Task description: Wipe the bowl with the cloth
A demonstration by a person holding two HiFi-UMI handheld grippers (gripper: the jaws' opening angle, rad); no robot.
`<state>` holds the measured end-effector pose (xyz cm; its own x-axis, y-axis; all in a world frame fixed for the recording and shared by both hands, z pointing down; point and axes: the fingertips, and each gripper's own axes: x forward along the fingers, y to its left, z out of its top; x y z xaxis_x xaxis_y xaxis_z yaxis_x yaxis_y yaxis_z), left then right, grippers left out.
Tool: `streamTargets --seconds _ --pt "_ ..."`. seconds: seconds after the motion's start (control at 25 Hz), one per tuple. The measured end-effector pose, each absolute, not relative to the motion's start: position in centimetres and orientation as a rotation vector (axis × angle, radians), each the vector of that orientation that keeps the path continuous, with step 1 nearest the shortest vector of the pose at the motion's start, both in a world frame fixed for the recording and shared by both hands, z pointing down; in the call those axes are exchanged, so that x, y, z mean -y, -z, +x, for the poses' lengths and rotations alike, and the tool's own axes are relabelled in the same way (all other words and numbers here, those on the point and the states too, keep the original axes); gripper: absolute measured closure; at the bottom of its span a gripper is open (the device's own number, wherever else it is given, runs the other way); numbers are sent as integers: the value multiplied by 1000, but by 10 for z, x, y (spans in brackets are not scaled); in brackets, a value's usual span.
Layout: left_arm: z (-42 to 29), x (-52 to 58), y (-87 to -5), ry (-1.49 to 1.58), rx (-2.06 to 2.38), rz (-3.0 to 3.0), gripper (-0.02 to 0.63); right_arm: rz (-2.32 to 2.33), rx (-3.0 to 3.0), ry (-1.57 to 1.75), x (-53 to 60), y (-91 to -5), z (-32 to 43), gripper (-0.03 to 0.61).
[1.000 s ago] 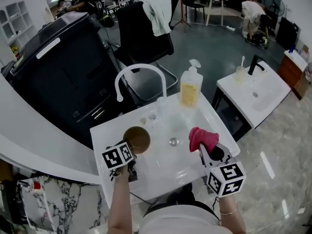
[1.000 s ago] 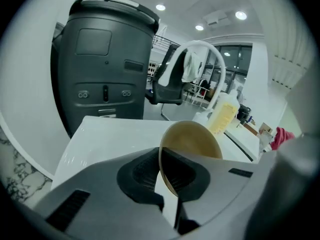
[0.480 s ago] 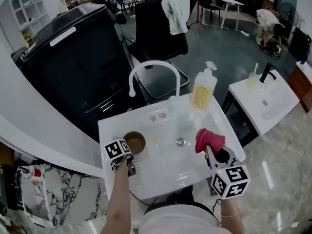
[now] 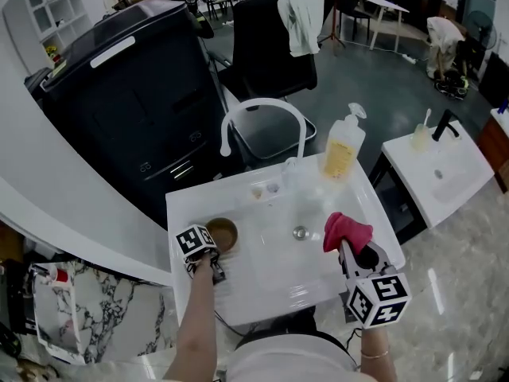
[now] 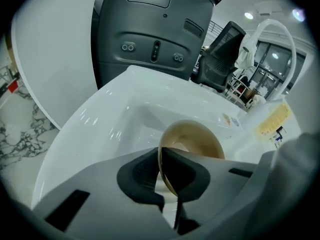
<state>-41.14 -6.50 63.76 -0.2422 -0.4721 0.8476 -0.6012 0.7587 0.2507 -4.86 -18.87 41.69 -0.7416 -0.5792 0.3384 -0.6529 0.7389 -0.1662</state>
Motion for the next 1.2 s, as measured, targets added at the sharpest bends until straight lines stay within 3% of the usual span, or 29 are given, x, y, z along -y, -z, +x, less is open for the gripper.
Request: streamTargets --seconds 0.44,0.68,1.2 --pt "-417 68 -638 -107 1889 819 581 959 2673 -414 190 -420 -56 526" --pt "-424 66 -628 -88 1930 833 525 959 2672 -428 189 -422 -56 526" --pt "-421 95 -525 -128 2152 1124 512 981 2676 -437 189 -421 -55 526"
